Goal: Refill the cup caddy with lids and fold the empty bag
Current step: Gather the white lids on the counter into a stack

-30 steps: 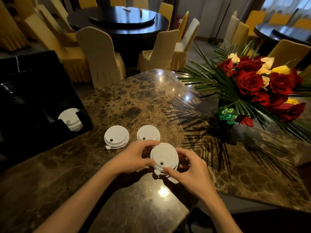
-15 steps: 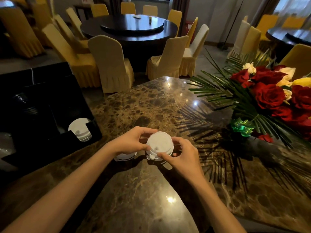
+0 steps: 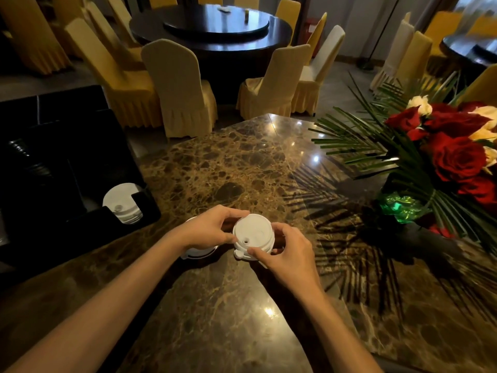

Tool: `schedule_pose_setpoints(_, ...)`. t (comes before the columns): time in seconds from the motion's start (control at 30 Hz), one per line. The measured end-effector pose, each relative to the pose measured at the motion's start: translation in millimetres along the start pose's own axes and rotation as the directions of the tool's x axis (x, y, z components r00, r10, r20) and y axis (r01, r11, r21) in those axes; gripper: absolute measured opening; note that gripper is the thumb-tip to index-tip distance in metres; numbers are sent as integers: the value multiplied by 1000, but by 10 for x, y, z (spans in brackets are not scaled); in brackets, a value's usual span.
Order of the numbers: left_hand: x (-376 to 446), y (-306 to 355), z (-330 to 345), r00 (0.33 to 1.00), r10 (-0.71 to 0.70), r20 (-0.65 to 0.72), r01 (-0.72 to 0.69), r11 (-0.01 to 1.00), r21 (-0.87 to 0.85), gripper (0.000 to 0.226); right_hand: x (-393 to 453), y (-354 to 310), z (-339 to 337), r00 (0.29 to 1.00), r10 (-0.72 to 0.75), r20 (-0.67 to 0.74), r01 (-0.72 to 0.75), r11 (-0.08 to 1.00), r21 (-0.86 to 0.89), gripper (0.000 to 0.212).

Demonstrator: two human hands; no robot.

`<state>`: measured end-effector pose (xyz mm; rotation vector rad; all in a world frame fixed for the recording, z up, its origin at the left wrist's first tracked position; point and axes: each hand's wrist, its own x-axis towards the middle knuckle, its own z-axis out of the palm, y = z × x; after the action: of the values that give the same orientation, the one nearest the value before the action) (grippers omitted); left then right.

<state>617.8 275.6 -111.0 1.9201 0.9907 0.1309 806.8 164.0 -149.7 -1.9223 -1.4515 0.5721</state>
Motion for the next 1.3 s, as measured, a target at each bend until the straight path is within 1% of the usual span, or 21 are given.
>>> schedule_pose_setpoints(0.13, 36, 5, -8, 999, 15, 32, -15, 1000, 14, 69, -3, 18, 13, 1000, 10, 5, -10, 999, 39, 64)
schedule_pose_setpoints(0.3, 42, -1, -19, 1000, 15, 3, -15, 999, 32, 67, -10, 9, 46, 1000, 16, 3, -16, 998, 64, 64)
schedule_pose_setpoints(0.47, 2, 23, -52, 1000, 6, -12, -6, 1000, 19, 70, -26, -10, 11, 1000, 18, 16, -20, 988, 150, 61)
schedule_pose_setpoints(0.53, -41, 31, -75, 1000, 8, -28, -9, 1000, -18, 70, -17, -29, -20, 1000, -3, 25, -2, 982, 187, 60)
schedule_pose_setpoints(0.67, -164, 36, -186, 996, 17, -89, -21, 999, -46, 71, 71, -111, -82, 994, -101, 48, 88, 972, 216, 61)
schedule_pose_setpoints(0.73, -238, 15, -264, 991, 5, -135, -12, 998, -54, 72, 144, -180, -96, 985, -152, 81, 133, 970, 202, 64)
schedule_pose_setpoints(0.83, -389, -44, -357, 979, -20, -201, -2, 994, -110, 72, 269, -294, -89, 965, -217, 144, 185, 960, 210, 67)
schedule_pose_setpoints(0.93, -560, -128, -384, 957, -50, -287, 4, 987, -160, 68, 391, -412, -36, 934, -279, 222, 227, 946, 231, 68)
schedule_pose_setpoints(1.07, -746, -260, -332, 913, -126, -388, 30, 969, -244, 65, 513, -525, 90, 873, -363, 324, 303, 927, 221, 71)
schedule_pose_setpoints(1.2, -865, -365, -248, 871, -186, -454, 37, 948, -317, 68, 592, -589, 249, 841, -399, 364, 342, 915, 214, 80)
schedule_pose_setpoints(1.3, -901, -430, -219, 865, -195, -462, 24, 936, -350, 67, 600, -641, 340, 831, -406, 380, 363, 914, 181, 80)
